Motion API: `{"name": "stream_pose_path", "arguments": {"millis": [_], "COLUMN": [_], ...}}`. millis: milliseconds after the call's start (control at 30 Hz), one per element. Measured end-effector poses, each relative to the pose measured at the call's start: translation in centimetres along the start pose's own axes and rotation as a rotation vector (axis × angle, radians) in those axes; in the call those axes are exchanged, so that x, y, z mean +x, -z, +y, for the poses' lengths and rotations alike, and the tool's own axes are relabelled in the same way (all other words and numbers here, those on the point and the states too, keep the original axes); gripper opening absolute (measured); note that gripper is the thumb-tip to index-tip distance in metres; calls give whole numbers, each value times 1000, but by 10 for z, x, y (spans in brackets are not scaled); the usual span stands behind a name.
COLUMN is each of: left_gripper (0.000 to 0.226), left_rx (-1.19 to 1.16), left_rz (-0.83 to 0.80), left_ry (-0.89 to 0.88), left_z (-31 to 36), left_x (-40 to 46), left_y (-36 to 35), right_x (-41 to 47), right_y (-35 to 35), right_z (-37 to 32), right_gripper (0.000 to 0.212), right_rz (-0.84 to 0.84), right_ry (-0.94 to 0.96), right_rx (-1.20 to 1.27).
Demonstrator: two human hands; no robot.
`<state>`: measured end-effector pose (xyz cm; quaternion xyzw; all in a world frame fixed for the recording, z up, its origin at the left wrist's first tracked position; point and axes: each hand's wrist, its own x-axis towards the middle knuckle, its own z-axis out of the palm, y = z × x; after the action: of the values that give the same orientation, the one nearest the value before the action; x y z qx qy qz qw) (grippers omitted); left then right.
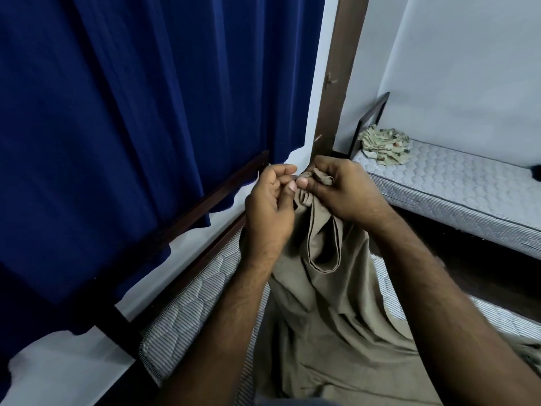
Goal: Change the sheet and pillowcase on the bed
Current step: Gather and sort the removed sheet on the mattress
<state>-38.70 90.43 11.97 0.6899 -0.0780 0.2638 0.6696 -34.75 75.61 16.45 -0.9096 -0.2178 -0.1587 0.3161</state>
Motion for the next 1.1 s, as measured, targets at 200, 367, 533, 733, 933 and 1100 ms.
{"name": "stream_pose_path", "arguments": {"millis": [200, 367, 533, 733, 933, 1100], "left_gripper": [37, 25, 14, 8, 20, 37], "left_rx": [100, 161, 391, 491, 538, 495], "left_rz": [10, 10, 5, -41, -70, -172], "left_ry": [29, 75, -28, 16, 69, 67], "left_z": [-5, -9, -12, -21, -22, -24], "left_x": [-4, -4, -3, -1, -4, -10], "left_y": [-8, -2, 14, 26, 23, 22], "right_x": [2, 4, 4, 12, 23, 36], "right_y": [5, 12, 19, 24, 21, 23], "right_z": [-4, -2, 5, 14, 11, 14], "right_gripper": [11, 8, 13, 12, 16, 18], "right_rz": [200, 233, 373, 512, 557, 595], "right_ry": [31, 24, -57, -149, -158, -200], "right_rx": [317, 424, 545, 622, 599, 664]}}
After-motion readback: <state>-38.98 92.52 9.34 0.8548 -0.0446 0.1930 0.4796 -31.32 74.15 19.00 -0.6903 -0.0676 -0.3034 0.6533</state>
